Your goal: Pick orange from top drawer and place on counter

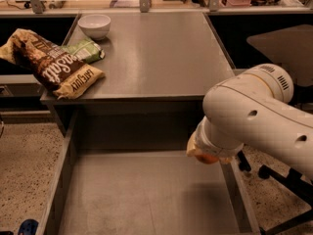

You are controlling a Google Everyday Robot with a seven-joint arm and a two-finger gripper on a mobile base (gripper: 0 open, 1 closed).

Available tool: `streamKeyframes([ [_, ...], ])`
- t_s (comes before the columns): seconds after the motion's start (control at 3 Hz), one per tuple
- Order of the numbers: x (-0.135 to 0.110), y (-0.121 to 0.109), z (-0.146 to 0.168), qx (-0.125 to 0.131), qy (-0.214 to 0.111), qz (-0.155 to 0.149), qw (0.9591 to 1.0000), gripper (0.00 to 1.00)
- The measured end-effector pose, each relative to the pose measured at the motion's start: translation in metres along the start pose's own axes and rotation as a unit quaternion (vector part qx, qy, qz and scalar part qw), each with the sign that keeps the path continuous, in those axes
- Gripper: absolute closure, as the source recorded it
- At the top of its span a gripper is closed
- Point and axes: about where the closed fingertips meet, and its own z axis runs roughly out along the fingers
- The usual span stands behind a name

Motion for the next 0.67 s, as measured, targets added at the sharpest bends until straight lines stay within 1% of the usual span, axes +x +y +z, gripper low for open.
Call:
streamKeyframes([
  [0.33, 0.056, -0.001, -0.044, 0.013, 0.101, -0.026, 0.9944, 1.0],
  [0.67, 0.125, -0.026, -0.084, 0.062, 0.175, -0.085, 0.979, 1.0],
])
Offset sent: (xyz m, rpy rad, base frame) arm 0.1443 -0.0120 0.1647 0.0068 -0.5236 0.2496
